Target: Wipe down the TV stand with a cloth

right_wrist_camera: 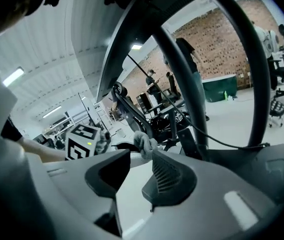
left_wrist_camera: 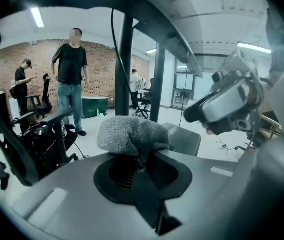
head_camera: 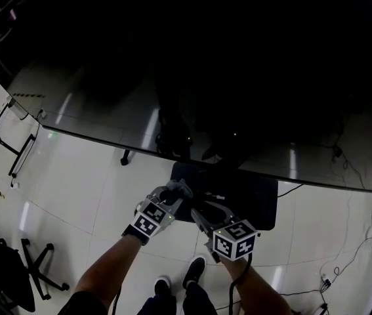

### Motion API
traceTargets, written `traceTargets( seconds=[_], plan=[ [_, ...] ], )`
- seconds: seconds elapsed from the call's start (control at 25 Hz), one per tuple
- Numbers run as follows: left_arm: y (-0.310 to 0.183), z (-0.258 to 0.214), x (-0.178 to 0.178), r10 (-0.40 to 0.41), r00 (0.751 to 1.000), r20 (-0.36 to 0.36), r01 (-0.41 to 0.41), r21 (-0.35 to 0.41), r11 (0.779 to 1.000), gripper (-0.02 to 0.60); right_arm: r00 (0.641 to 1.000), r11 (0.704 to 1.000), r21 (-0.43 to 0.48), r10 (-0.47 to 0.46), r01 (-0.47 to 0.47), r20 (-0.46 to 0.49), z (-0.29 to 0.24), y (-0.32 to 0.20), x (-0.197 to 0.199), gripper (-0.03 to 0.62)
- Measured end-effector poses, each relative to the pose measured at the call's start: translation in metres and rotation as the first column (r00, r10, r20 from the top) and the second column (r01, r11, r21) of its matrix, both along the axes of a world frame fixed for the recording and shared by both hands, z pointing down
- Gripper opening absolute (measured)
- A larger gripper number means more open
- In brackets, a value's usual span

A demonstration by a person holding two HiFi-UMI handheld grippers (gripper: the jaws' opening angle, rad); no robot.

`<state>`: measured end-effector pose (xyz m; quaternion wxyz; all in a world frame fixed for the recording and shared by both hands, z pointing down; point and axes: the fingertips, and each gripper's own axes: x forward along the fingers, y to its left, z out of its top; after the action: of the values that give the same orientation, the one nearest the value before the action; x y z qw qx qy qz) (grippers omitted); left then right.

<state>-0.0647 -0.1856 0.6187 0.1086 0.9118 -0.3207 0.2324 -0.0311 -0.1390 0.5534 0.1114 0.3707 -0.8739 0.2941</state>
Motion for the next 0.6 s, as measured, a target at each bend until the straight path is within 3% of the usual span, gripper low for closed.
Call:
traceTargets(
  seconds=[0.32,0.48,0.6],
  plan=[
    [-0.068,0.081,0.007,-0.075,0.985,0.157,0.085,-0.055,0.995,0.058,0.998,0.994,0.108,-0.014,0.02,-0.059,-0.009,0.004,0.014,0.115],
    [-0.088,0.107,0.006,-0.091,0.968,0.234,0.113,-0.083,0.99,0.058,1.0,0.992,0.123,0.009,-0.006,-0.023,-0.012,-0.002,0.023,0.11],
    [-0.097,0.119,0.008,-0.097,0.965,0.245,0.125,-0.101,0.987,0.058,1.0,0.992,0.125,0.022,-0.021,-0.01,-0.011,-0.004,0.029,0.11]
  ],
)
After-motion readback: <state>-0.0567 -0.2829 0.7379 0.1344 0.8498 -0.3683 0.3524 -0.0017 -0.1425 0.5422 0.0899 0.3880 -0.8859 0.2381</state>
